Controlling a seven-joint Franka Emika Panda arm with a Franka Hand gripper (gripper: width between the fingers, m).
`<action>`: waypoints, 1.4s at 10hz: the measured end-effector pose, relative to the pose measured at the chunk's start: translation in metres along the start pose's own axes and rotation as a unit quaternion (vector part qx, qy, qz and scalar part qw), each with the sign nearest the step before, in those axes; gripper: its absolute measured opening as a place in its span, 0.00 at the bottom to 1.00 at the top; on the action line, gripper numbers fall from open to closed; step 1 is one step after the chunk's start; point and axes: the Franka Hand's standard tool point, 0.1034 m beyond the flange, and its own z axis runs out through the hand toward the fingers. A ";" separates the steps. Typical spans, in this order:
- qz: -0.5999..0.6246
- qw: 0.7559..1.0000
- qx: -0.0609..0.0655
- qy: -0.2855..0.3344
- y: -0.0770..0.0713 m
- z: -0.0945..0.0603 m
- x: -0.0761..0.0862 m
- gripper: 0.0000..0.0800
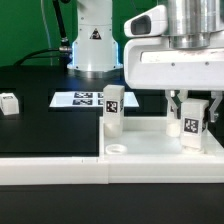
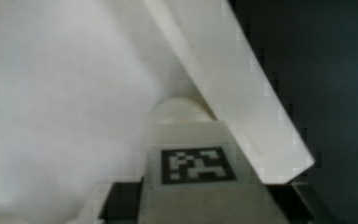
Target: Assemble square table
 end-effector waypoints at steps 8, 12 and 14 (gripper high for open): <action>0.406 0.912 0.054 -0.026 0.000 0.002 -0.001 0.66; 0.096 0.995 0.008 -0.040 -0.005 -0.002 -0.006 0.81; 0.053 0.998 0.014 -0.032 -0.006 -0.003 -0.002 0.81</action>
Offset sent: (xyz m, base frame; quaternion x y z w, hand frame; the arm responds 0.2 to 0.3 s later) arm -0.0001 -0.0026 -0.0127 0.0851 -0.0194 0.4570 0.8852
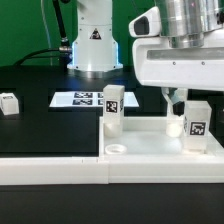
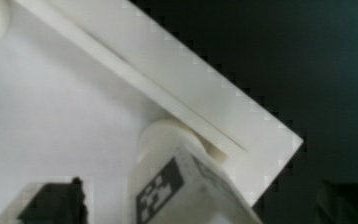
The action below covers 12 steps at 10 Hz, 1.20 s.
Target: Assemble square table
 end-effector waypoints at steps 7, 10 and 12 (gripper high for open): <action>-0.315 0.948 -0.043 0.025 -0.002 0.000 0.011 0.64; -0.219 0.974 -0.041 0.029 -0.001 0.000 0.011 0.36; -0.092 0.995 -0.026 0.041 0.003 0.001 0.014 0.36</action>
Offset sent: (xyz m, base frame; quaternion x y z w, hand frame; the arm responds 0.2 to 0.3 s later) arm 0.0228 0.0130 -0.0012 -0.0425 -0.0035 -0.5217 0.8521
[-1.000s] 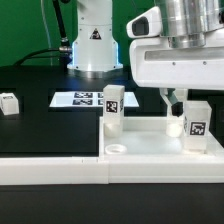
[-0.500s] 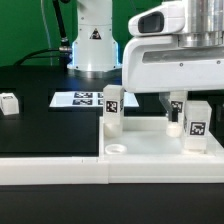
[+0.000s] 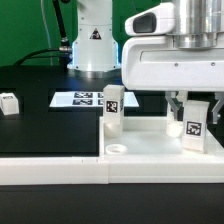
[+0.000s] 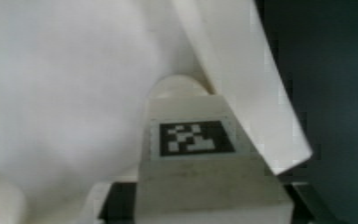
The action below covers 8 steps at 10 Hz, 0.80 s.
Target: Assemble square table
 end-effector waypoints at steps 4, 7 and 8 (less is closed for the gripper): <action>0.339 0.940 0.035 -0.032 0.003 0.001 -0.003 0.36; 0.425 0.903 0.044 -0.045 0.001 0.002 -0.009 0.36; 0.413 0.909 0.044 -0.044 0.001 0.002 -0.008 0.36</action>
Offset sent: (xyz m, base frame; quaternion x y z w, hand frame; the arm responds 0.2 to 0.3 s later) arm 0.0050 0.0265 0.0004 0.1314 -0.0538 0.4145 0.8989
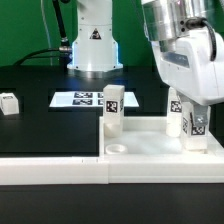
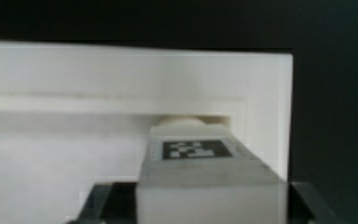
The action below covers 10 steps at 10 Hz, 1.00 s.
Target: Assemble square table
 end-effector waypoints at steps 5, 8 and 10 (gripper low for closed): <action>-0.286 0.958 -0.025 0.007 -0.001 -0.001 -0.001 0.80; -0.414 0.910 -0.032 0.011 -0.001 -0.002 0.001 0.81; -0.575 0.816 -0.048 0.022 -0.004 -0.002 0.001 0.81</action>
Offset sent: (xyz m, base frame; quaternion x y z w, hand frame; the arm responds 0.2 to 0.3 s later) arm 0.0091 0.0193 0.0013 -0.0367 -0.0044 -0.5167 0.8554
